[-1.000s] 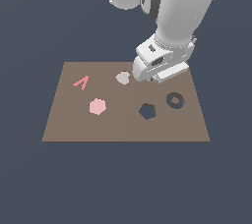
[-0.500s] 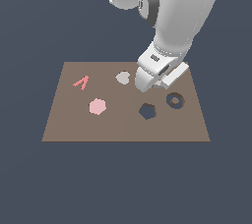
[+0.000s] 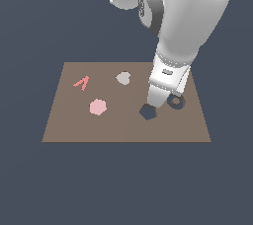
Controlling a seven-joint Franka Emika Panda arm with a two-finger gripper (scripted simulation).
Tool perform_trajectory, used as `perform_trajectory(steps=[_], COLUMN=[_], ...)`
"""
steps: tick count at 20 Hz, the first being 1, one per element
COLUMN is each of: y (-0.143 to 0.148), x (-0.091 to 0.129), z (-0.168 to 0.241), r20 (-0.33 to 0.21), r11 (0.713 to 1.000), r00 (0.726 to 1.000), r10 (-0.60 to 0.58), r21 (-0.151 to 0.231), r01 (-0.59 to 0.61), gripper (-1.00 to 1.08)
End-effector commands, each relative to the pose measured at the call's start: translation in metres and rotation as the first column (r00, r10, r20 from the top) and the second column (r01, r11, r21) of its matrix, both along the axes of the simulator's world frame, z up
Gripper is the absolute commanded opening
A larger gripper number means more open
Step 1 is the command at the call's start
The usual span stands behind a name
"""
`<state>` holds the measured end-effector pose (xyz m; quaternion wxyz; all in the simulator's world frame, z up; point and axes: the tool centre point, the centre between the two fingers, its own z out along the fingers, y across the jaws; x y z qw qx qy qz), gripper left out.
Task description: Insert a designated object into the corresponding slot on a board.
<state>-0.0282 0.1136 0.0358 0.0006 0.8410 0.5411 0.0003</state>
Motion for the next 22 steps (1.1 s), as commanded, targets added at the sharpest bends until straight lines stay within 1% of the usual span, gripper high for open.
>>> perform_trajectory(steps=[1,4,7,10,14,18,22], y=[0.003,0.007,0.013,0.019,0.028,0.035,0.042], x=[0.008,0.017,0.025,0.031,0.038,0.042,0.045], z=[0.001,0.002,0.002,0.003,0.004,0.004,0.005], r20=[0.001,0.001,0.000,0.000,0.000,0.000,-0.001], r11=[0.994,0.973,0.937,0.889,0.820,0.751,0.690], r00=[0.994,0.973,0.937,0.889,0.820,0.751,0.690], r10=[0.106,0.230,0.351,0.457,0.573,0.660,0.724], r21=[0.000,0.000,0.000,-0.001,-0.001,-0.001,-0.001], r01=[-0.106,-0.230,-0.351,-0.457,-0.573,-0.660,-0.724], gripper=[-1.00,-1.00,-1.00,-1.00,-1.00,-1.00,-1.00])
